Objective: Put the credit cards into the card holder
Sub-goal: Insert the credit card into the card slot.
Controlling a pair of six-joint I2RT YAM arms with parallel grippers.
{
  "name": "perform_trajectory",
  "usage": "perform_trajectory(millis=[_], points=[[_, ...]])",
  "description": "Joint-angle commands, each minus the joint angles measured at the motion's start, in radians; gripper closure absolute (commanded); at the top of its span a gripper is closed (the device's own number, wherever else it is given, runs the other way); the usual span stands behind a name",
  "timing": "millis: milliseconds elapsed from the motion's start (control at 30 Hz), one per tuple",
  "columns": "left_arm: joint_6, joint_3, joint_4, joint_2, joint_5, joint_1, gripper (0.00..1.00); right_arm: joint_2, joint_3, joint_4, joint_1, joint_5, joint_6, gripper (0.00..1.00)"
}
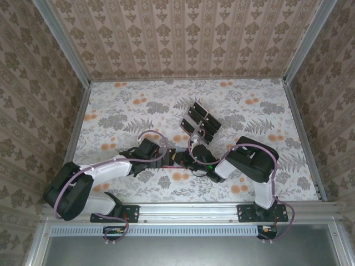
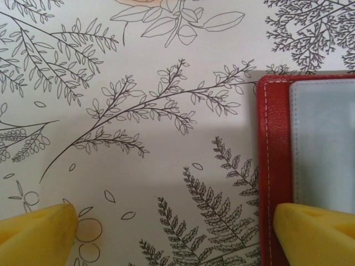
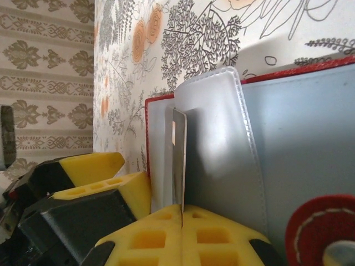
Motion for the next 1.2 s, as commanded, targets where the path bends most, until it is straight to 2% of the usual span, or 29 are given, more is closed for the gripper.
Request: perform_trajectory(millis=[0,67,133,233,367,633,1167], points=[[-0.017,0.016,-0.065,-0.045,-0.015,-0.001,0.00,-0.060,0.004,-0.248,-0.021,-0.003,-0.072,0.77],[-0.018,0.032,-0.087,-0.058,-0.019,0.005,0.00,-0.116,0.027,-0.369,-0.027,0.007,-0.115,0.68],[-0.018,0.046,-0.103,-0.066,-0.017,0.016,0.00,-0.162,0.059,-0.484,-0.030,0.022,-0.161,0.62],[-0.017,0.060,-0.113,-0.066,-0.014,0.031,0.00,-0.201,0.114,-0.628,-0.033,0.037,-0.222,0.62],[-0.020,0.068,-0.126,-0.053,-0.014,0.052,0.00,-0.198,0.174,-0.722,-0.033,0.032,-0.263,0.63],[-0.044,0.065,-0.134,0.003,-0.014,0.070,0.00,-0.147,0.236,-0.753,-0.035,0.013,-0.274,0.66],[-0.053,0.031,-0.078,0.065,0.004,0.072,0.00,-0.067,0.332,-0.761,-0.032,-0.051,-0.276,0.86]])
